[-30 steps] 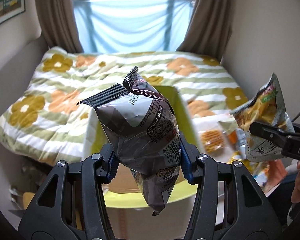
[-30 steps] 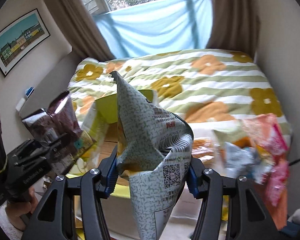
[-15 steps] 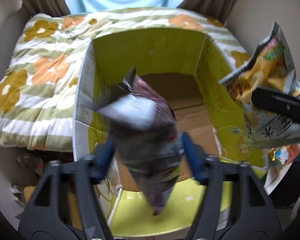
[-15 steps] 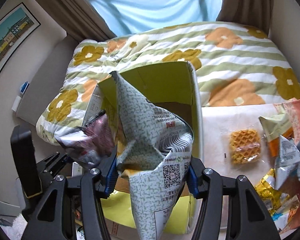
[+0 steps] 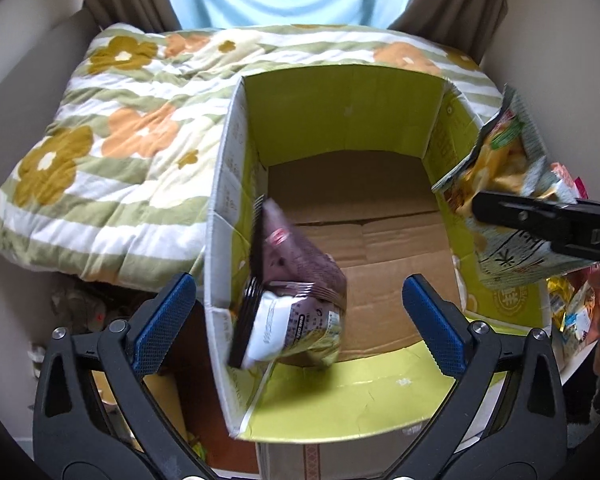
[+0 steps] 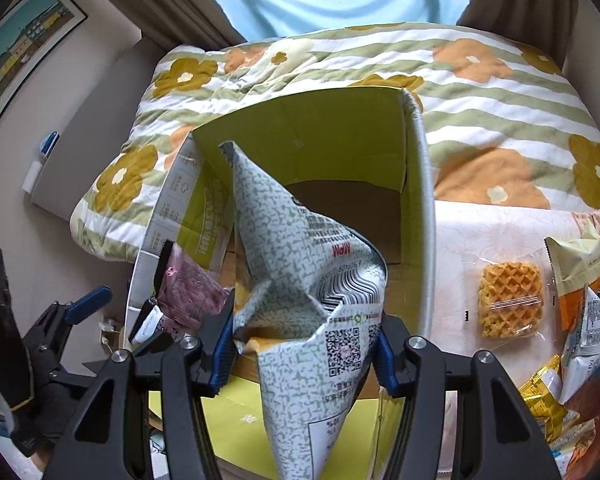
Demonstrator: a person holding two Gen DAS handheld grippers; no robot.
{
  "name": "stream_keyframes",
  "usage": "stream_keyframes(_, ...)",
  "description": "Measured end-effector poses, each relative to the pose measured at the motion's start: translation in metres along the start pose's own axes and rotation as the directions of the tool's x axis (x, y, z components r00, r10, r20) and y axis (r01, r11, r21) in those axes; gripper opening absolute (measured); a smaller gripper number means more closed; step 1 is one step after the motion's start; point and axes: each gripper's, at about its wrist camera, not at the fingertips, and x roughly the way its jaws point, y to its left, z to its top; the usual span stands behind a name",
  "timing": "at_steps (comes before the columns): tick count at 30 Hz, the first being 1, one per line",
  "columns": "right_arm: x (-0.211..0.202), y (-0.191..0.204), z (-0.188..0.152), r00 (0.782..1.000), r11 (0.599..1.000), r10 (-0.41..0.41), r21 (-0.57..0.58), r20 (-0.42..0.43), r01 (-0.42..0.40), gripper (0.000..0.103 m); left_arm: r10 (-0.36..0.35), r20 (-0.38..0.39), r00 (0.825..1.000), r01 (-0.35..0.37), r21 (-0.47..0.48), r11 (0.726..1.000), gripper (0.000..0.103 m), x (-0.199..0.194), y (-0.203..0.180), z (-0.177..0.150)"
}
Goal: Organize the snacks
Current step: 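Open the left tool to drop the dark bag while the right drops the chip bag into the box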
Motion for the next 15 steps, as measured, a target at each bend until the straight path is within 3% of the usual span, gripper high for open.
stream_keyframes(8,0.005,0.012,-0.004,1.0,0.999,-0.023,-0.049,-0.005,0.023,0.055,0.041,0.041,0.998,-0.041,0.007,0.999,0.103,-0.015,0.004,-0.013)
stream_keyframes(9,0.008,0.012,-0.004,1.0,0.998,-0.022,-0.053,-0.012,0.021,0.059,0.045,0.046,0.998,-0.045,0.001,0.999,0.102,-0.018,0.006,-0.015)
stream_keyframes(11,0.013,0.015,-0.006,0.999,0.997,-0.033,-0.064,-0.037,0.03,0.09,0.056,0.053,0.997,-0.055,-0.011,0.998,0.103,-0.023,0.009,-0.02)
stream_keyframes(12,0.013,0.015,-0.008,0.999,0.997,-0.036,-0.064,-0.034,0.034,0.096,0.063,0.055,0.996,-0.063,-0.016,0.998,0.102,-0.025,0.011,-0.022)
stream_keyframes(15,0.005,0.012,-0.018,0.999,0.999,-0.023,-0.038,0.037,0.025,0.1,0.067,0.064,0.996,-0.065,-0.034,0.997,0.103,-0.031,0.017,-0.031)
